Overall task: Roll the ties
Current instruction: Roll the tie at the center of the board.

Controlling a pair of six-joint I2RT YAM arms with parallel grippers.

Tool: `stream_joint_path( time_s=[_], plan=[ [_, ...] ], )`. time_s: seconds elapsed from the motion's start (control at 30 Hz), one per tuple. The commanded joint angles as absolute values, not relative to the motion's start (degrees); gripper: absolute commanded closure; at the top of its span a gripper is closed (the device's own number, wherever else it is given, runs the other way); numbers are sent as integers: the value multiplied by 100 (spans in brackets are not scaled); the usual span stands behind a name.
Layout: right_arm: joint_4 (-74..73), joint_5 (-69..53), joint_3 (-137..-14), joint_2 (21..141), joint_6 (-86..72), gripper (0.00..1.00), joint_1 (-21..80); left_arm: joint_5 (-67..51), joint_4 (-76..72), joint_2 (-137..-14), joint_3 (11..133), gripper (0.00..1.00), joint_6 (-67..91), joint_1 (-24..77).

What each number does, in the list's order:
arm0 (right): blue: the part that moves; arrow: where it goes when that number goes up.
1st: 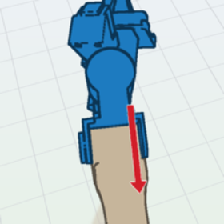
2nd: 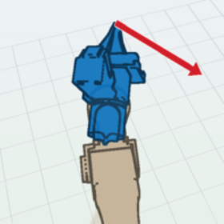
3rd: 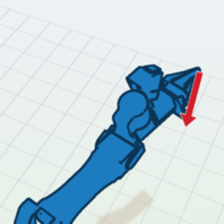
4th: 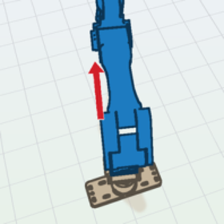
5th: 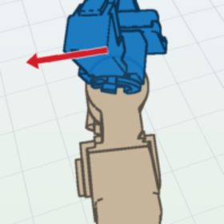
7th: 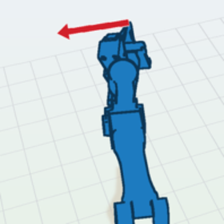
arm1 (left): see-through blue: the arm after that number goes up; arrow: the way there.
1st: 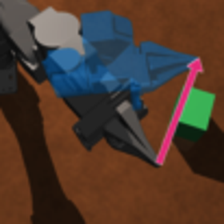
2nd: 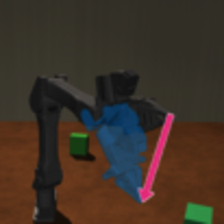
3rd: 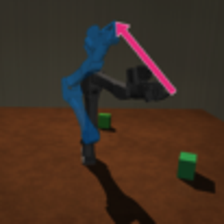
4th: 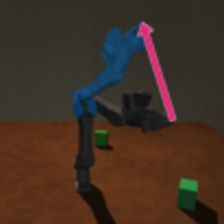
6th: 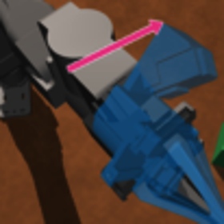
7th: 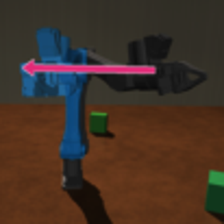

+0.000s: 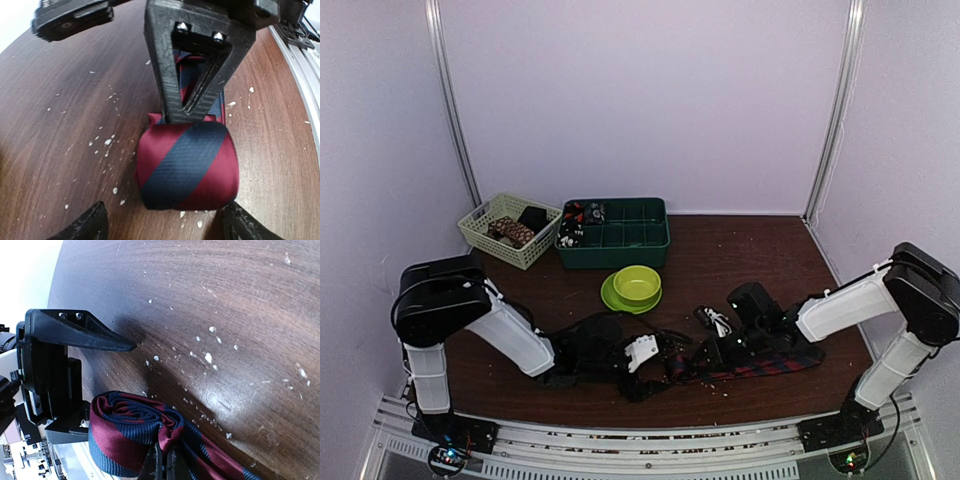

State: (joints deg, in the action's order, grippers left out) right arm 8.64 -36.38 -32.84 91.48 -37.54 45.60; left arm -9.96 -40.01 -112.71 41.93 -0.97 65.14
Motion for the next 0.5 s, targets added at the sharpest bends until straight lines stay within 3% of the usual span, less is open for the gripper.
stream_joint_path(
  time_s=[0.0,0.23,0.47],
  plan=[
    [26,-2952,-3068,9544,-3596,100,4640,-776,-5100,-11391,3925,18,385,6495],
    [82,-2800,-2938,9598,-3718,100,4769,-914,-5610,-11803,4242,18,791,6658],
    [185,-2795,-2802,9480,-3804,100,4770,-70,-5030,-12195,4789,19,827,6917]
  ],
)
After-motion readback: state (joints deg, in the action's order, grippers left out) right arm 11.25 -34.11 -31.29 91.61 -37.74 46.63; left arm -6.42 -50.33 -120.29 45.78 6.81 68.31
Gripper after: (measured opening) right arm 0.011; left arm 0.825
